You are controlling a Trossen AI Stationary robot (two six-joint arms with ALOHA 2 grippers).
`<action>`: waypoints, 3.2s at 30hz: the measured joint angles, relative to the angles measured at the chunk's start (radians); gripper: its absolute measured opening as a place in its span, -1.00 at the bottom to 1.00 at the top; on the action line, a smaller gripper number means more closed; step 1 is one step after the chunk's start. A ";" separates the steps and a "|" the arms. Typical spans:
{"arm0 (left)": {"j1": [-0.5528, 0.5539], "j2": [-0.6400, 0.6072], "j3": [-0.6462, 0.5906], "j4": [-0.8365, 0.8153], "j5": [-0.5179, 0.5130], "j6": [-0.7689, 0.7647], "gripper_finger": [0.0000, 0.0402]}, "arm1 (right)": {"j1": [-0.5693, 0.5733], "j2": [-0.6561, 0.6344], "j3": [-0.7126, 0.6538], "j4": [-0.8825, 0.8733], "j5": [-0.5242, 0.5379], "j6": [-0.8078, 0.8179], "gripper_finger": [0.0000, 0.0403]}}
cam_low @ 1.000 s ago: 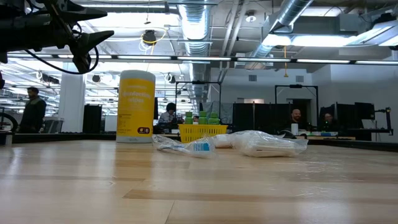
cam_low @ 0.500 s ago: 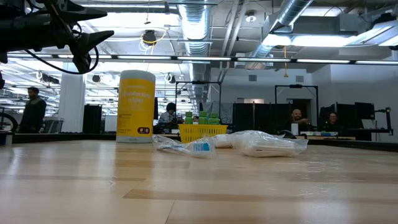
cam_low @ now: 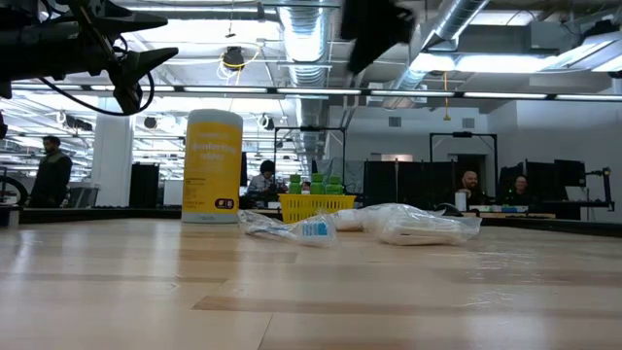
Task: Pick & Place Travel size toiletries
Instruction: Put the dark blue toothbrush into the white bin
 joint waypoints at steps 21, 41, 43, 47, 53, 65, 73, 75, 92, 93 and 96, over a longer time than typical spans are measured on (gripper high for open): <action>0.000 0.000 0.000 0.000 0.000 0.000 -0.14 | -0.125 0.524 0.366 -0.169 -0.092 0.021 0.19; 0.000 0.000 0.000 0.000 0.000 0.000 -0.14 | -0.149 0.555 0.374 -0.220 -0.243 -0.062 -0.95; 0.000 0.000 0.000 0.000 0.000 0.000 -0.14 | -0.144 0.538 0.379 -0.233 -0.241 -0.064 -0.92; 0.000 0.000 0.000 0.000 0.000 0.000 -0.14 | -0.137 0.445 0.388 -0.270 -0.233 -0.084 -0.88; 0.000 0.000 0.000 0.000 0.000 0.000 -0.14 | -0.070 0.240 0.389 -0.399 -0.227 -0.157 -0.97; 0.000 0.000 0.000 0.000 0.000 0.000 -0.14 | 0.365 -0.067 0.387 -0.618 0.014 0.046 -0.97; 0.000 0.000 0.000 0.000 0.000 0.000 -0.14 | 0.678 -0.140 0.240 -0.612 0.062 0.195 -0.93; 0.000 0.000 0.000 0.000 0.000 0.000 -0.14 | 0.730 -0.159 0.186 -0.614 0.063 0.246 -0.93; 0.000 0.000 0.000 0.000 0.000 0.000 -0.14 | 0.931 -0.174 -0.224 -0.514 -0.029 0.190 -0.93; 0.000 0.000 0.000 0.000 0.000 0.000 -0.14 | 0.933 -0.175 -0.232 -0.499 -0.034 0.161 -0.93; 0.000 0.000 0.000 0.000 0.000 0.000 -0.14 | 0.932 -0.174 -0.259 -0.470 -0.044 0.087 -0.95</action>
